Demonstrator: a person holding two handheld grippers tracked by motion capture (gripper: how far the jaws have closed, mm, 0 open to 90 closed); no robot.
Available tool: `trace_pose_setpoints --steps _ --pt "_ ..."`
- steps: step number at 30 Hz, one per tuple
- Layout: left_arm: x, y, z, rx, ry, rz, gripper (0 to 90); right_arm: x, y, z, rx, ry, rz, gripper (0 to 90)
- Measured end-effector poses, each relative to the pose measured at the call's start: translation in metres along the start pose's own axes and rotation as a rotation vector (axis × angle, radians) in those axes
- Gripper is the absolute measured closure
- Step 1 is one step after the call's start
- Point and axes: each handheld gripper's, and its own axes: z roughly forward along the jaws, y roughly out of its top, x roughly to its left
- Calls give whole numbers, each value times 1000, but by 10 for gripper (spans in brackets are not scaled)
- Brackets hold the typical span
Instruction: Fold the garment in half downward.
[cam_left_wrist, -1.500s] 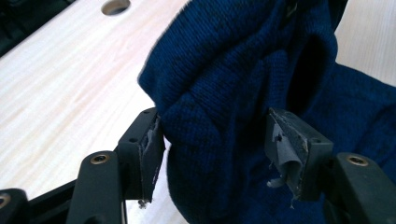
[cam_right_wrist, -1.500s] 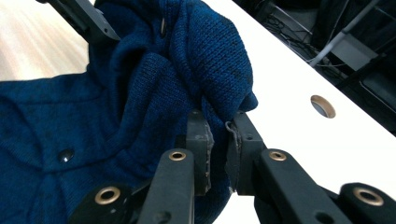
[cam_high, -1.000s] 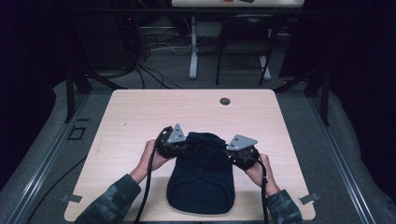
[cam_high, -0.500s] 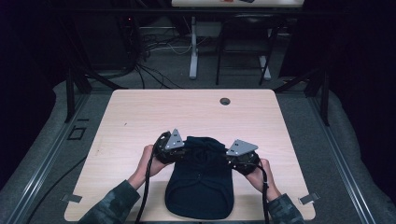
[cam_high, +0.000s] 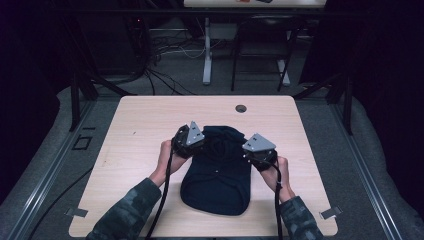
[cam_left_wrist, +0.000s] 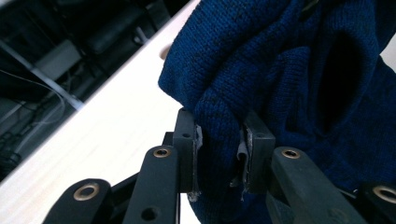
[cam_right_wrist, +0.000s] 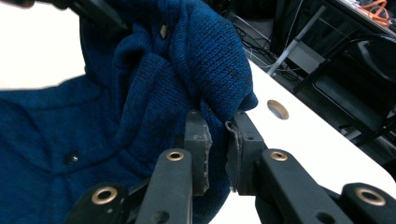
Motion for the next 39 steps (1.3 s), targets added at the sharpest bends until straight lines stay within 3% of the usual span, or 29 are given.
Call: trace_pose_setpoints --steps 4,6,10,15,20,23,30,35,39 --pt "2 -3 0 13 2 -7 719 -5 3 4 -1 27 1 796" --pt "3 -9 1 23 -7 -23 705 -4 -3 8 -11 78 23 795" --pt "4 -14 2 50 -29 -32 694 -3 -9 11 -16 94 28 790" --pt "-1 -22 5 71 -28 -37 683 2 -12 14 24 134 14 737" --pt "-5 -27 5 70 -29 -37 685 8 -20 12 54 198 40 668" --pt "-6 -28 4 75 -45 -42 670 10 -22 11 77 197 21 678" --pt "-10 -29 -4 93 -91 -50 556 10 -31 7 80 227 55 690" --pt "-13 -34 -10 79 -130 -70 563 9 -34 4 74 237 71 694" --pt "-15 -39 -14 70 -144 -91 637 11 -36 3 77 247 86 697"
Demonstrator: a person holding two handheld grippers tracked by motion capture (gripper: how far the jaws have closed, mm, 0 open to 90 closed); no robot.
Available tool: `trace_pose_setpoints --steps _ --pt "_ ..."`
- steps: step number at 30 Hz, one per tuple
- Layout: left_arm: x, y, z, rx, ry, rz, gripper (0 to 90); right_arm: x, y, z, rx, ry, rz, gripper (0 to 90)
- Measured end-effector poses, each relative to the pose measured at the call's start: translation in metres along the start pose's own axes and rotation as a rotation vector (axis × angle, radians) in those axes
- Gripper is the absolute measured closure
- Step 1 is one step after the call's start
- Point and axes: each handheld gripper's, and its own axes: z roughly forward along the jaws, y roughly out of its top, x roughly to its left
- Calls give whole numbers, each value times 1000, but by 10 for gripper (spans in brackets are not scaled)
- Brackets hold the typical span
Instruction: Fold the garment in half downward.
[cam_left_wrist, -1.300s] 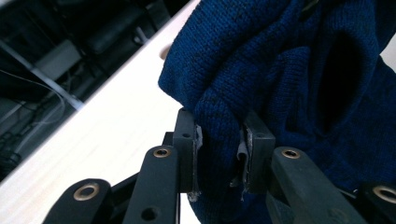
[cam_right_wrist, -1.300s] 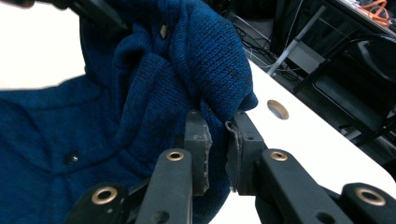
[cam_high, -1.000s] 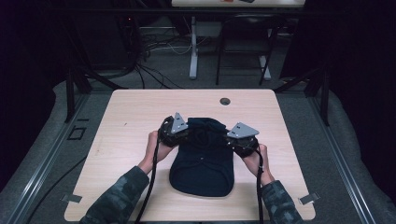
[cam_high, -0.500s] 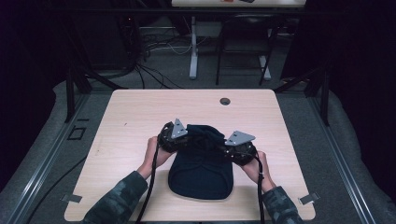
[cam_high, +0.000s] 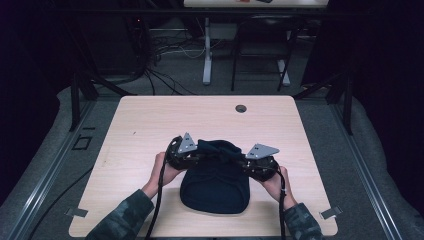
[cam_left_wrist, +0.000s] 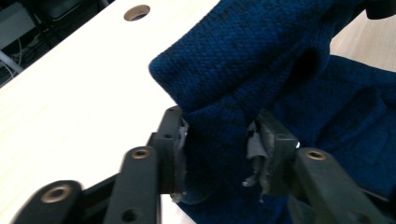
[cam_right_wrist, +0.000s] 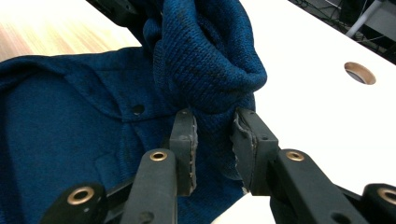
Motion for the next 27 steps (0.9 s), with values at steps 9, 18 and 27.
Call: trace_pose_setpoints --steps 9,18,27 --pt "-8 -9 -4 10 -38 13 631 10 -6 -2 14 14 7 694" --pt "-14 -18 -8 -5 -64 -9 673 16 -12 -2 36 42 20 698" --pt "-20 -27 -9 1 -92 -21 673 18 -15 -3 54 48 19 704"
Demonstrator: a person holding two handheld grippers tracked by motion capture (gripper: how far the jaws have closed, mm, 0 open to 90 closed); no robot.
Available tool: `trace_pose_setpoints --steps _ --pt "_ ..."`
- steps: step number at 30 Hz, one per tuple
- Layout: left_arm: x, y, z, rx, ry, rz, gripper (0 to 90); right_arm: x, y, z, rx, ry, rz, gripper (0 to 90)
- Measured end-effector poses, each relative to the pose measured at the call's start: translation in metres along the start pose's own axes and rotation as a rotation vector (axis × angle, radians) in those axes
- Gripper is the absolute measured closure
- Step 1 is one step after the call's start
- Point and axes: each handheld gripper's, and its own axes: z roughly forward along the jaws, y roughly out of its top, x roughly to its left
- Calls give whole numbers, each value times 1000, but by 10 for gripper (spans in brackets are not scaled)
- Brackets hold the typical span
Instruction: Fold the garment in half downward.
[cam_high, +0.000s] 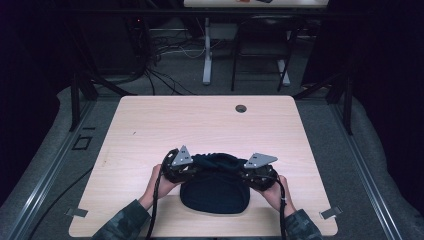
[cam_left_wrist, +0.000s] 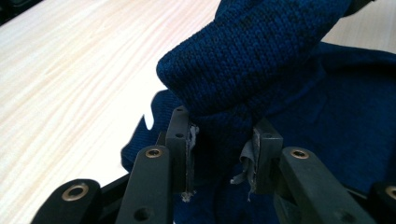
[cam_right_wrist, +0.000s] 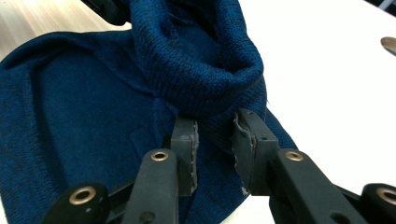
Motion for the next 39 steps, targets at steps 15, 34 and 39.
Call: trace_pose_setpoints --steps 15,34,39 --pt "-8 -12 0 25 -24 -1 671 4 -5 0 22 15 4 711" --pt "-14 -24 0 72 -68 -15 635 14 -13 5 94 32 4 708" --pt "-14 -26 -2 74 -93 -29 599 14 -16 4 108 37 4 707"
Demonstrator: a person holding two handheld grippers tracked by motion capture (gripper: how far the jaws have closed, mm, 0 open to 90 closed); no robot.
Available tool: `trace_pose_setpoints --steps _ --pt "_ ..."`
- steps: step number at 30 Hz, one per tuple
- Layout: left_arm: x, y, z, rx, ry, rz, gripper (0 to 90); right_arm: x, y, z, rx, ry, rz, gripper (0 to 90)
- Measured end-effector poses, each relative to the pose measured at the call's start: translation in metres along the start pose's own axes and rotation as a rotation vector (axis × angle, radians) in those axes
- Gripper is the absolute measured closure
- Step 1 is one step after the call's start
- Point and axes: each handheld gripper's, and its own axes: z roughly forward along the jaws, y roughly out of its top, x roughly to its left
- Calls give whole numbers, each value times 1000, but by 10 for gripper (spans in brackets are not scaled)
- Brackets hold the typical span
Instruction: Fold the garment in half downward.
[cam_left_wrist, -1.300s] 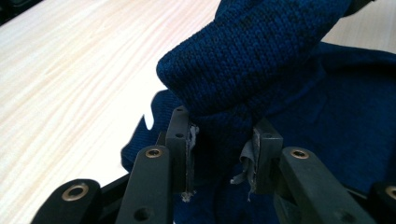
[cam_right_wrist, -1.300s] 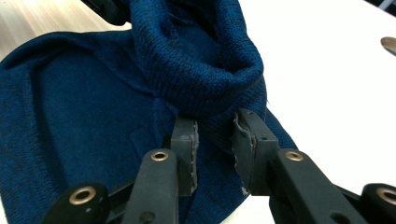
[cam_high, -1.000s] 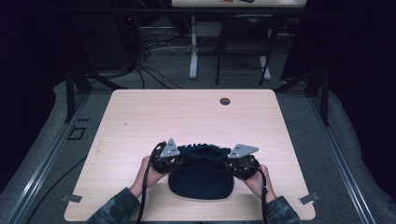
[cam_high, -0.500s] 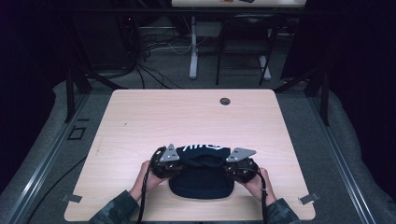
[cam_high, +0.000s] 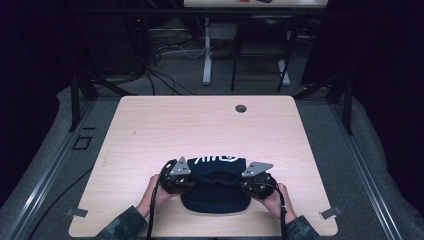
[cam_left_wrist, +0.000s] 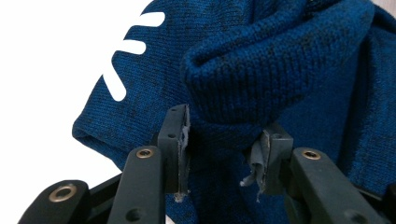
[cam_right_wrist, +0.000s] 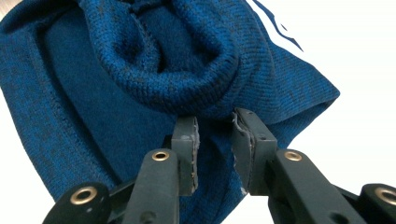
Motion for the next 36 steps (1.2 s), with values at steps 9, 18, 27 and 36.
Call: trace_pose_setpoints --steps 9,18,27,36 --pt "-7 -3 -5 17 -21 -1 463 2 -8 1 23 8 14 698" --pt "-13 -2 -33 -33 -57 -19 313 -3 -11 -12 10 -10 34 700" --pt "0 11 -42 -113 59 -42 293 -11 2 -26 -75 -46 68 667" --pt "13 24 -27 -162 66 -99 268 -9 27 2 -78 11 64 629"
